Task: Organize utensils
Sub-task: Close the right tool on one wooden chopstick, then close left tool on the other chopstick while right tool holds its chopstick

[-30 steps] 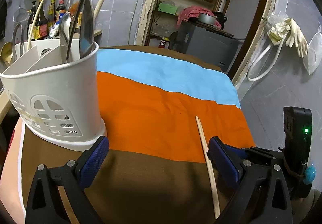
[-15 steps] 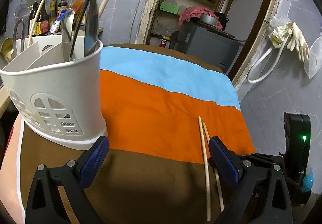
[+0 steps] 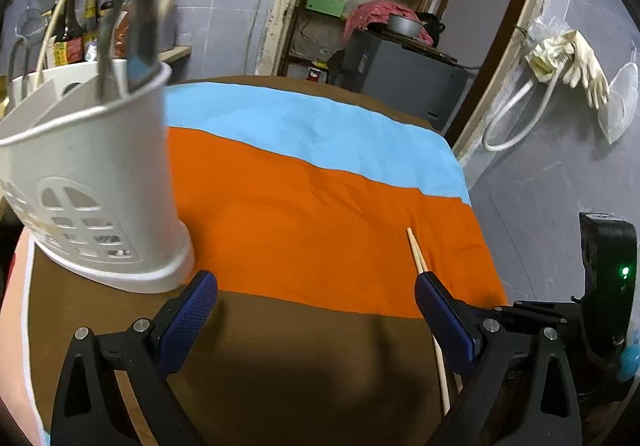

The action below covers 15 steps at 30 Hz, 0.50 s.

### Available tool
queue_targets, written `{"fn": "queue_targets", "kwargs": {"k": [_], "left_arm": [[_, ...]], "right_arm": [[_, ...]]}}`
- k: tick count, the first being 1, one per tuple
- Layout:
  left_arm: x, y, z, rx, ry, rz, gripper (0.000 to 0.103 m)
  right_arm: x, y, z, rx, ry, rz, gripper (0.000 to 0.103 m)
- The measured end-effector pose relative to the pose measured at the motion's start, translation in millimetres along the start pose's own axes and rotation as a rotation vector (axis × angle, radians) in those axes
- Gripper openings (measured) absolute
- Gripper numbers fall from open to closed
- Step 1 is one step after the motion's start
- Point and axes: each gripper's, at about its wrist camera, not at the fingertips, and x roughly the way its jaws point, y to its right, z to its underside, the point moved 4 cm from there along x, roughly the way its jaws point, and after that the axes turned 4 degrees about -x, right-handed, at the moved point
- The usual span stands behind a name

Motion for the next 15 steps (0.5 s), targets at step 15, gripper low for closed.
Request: {"fn": "queue_targets", "kwargs": {"k": [15], "left_arm": [[13.8, 16.1, 4.1, 0.017, -0.048, 0.074, 0.095]], "right_arm": [[-20.7, 30.2, 30.5, 0.097, 0.002, 0.087, 0.004]]}}
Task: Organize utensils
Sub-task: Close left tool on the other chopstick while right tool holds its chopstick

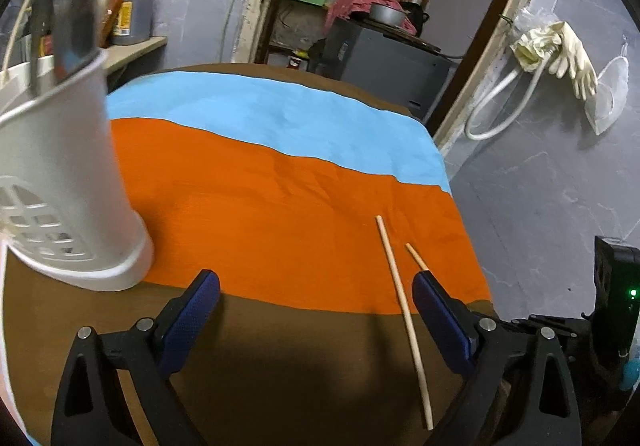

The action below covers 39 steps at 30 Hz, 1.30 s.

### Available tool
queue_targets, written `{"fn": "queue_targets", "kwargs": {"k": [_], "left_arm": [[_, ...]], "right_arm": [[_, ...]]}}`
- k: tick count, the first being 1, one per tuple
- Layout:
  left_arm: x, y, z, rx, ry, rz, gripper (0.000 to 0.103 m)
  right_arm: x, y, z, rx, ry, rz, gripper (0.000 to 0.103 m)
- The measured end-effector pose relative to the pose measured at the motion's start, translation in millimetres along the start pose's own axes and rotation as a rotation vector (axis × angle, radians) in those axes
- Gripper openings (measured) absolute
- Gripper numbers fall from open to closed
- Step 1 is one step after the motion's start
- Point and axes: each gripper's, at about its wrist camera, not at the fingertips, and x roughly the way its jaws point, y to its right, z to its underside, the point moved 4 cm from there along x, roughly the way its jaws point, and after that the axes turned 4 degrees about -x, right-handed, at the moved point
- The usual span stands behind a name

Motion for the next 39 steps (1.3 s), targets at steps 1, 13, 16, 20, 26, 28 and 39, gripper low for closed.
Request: {"fn": "queue_targets", "kwargs": {"k": [1, 13, 16, 20, 26, 28, 39], "left_arm": [[2.2, 2.9, 0.7, 0.008, -0.005, 0.006, 0.094], [54.8, 38.9, 4.6, 0.092, -0.206, 0.114, 0.051], [64.0, 44.0, -3.4, 0.127, -0.242, 0.123, 0.043], [76.6, 44.7, -12.7, 0.116, -0.295, 0.127, 0.034], [89.4, 57.5, -21.2, 0.142, -0.344, 0.114, 0.034], [92.8, 60.7, -23.2, 0.156, -0.352, 0.106, 0.034], [102.4, 56.3, -32.2, 0.099, -0.394, 0.109, 0.022]], "right_arm": [[-2.1, 6.5, 3.7, 0.017, 0.009, 0.003, 0.004], [11.0, 32.6, 1.1, 0.133, 0.050, -0.035, 0.004], [12.9, 36.9, -0.7, 0.122, 0.042, -0.052, 0.004], [19.5, 39.3, -9.4, 0.078, 0.021, -0.056, 0.005], [34.1, 40.0, -29.5, 0.048, -0.009, -0.073, 0.006], [38.6, 39.9, -35.7, 0.044, -0.015, -0.079, 0.006], [61.5, 39.5, -62.7, 0.078, -0.064, -0.099, 0.006]]}}
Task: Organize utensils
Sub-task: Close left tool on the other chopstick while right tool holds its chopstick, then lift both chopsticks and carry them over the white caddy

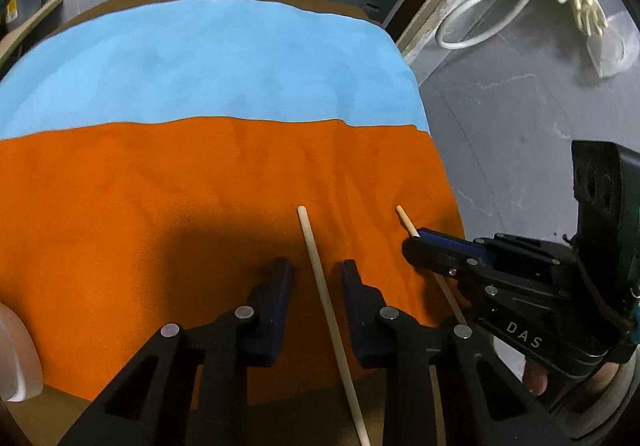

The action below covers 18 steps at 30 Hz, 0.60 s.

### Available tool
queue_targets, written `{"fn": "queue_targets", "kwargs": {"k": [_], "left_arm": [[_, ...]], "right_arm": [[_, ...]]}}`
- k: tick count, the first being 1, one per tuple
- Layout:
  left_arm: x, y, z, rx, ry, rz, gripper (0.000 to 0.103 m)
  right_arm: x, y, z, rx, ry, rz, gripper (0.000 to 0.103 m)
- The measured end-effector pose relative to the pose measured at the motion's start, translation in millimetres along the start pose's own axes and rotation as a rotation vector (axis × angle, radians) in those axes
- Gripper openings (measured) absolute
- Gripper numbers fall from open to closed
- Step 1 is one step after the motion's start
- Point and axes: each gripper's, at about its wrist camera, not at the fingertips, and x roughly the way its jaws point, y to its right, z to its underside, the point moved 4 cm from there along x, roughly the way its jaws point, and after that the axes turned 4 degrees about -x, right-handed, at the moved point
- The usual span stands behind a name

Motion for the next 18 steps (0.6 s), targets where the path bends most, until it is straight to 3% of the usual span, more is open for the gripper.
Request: {"fn": "queue_targets", "kwargs": {"k": [4, 10, 14, 18], "left_arm": [[3.4, -2.0, -3.5, -0.013, -0.022, -0.015, 0.007], [-13.1, 4.1, -0.8, -0.010, -0.002, 0.015, 0.005], [-44.5, 2.8, 6.2, -0.019, 0.086, 0.071, 0.005], [-73.1, -6.1, 11.9, -0.041, 0.178, 0.098, 0.005]], "right_arm": [[4.3, -1.5, -1.2, 0.032, -0.029, 0.013, 0.006], [-2.1, -5.7, 1.0, 0.047, -0.022, 0.031, 0.004], [-35.5, -14.1, 3.9, 0.092, 0.124, -0.025, 0.004], [-62.3, -25.7, 6.4, 0.092, 0.250, -0.028, 0.004]]}}
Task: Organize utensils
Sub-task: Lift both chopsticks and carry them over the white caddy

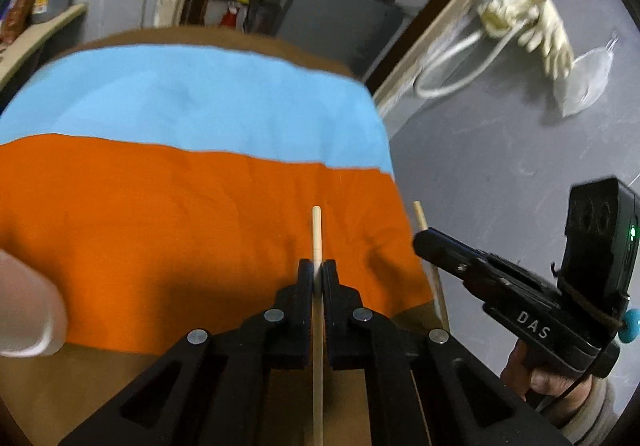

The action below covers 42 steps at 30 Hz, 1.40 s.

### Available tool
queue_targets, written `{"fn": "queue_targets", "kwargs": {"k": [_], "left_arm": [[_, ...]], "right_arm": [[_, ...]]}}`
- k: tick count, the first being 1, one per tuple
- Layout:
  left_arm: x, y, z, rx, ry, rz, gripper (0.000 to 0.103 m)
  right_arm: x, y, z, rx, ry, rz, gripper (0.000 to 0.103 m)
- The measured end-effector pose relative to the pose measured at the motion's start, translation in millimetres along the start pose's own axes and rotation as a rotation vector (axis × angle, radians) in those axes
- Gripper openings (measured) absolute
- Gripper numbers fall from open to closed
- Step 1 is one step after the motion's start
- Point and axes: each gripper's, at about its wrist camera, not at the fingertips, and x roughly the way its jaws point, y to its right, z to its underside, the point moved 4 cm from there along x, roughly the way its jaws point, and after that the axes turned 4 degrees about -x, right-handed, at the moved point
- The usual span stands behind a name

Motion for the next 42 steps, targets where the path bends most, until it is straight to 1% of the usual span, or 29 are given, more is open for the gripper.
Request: {"fn": "queue_targets", "kwargs": {"k": [3, 6, 8, 9, 14, 18, 22, 28, 32, 35, 39, 42], "left_arm": [[-28.4, -1.6, 1.9, 0.014, 0.109, 0.028, 0.005], [-55.4, 0.7, 3.2, 0.029, 0.198, 0.061, 0.005], [-69.6, 1.8, 3.3, 0.040, 0.246, 0.074, 0.005], [-78.7, 1.6, 3.5, 0.048, 0.269, 0.076, 0.005], [-117.8, -0.7, -0.7, 0.071, 0.360, 0.094, 0.005], [-155.5, -3.4, -9.6, 0.097, 0.438, 0.109, 0.005], [-184.9, -11.5, -19.7, 0.101, 0.489, 0.119, 0.005], [-229.9, -34.8, -35.4, 0.099, 0.555, 0.106, 0.005], [-257.2, -59.8, -49.4, 0.053, 0.577, 0.111, 0.005], [-276.0, -82.8, -56.2, 0.007, 0.612, 0.117, 0.005], [-294.3, -115.6, -69.6, -0.024, 0.667, 0.084, 0.005], [-298.1, -136.8, -80.2, -0.047, 0.707, 0.060, 0.005]], "right_arm": [[-20.1, -18.3, -1.4, -0.027, 0.111, 0.004, 0.004], [-34.8, -38.2, -2.2, -0.054, 0.190, 0.005, 0.004], [-44.2, -47.5, -6.0, -0.062, 0.232, 0.005, 0.004], [-51.1, -56.9, -7.1, -0.068, 0.267, 0.004, 0.004], [-88.2, -83.3, -13.4, -0.077, 0.377, -0.004, 0.004], [-106.9, -105.9, -25.4, -0.085, 0.435, -0.024, 0.004], [-120.8, -135.1, -39.4, -0.090, 0.507, -0.055, 0.004], [-132.6, -180.1, -60.7, -0.104, 0.603, -0.107, 0.004], [-135.8, -213.0, -76.7, -0.114, 0.653, -0.156, 0.004], [-132.6, -234.2, -85.3, -0.105, 0.680, -0.197, 0.004], [-121.6, -257.8, -94.0, -0.090, 0.715, -0.229, 0.004], [-113.3, -271.0, -96.9, -0.085, 0.748, -0.232, 0.004]]}}
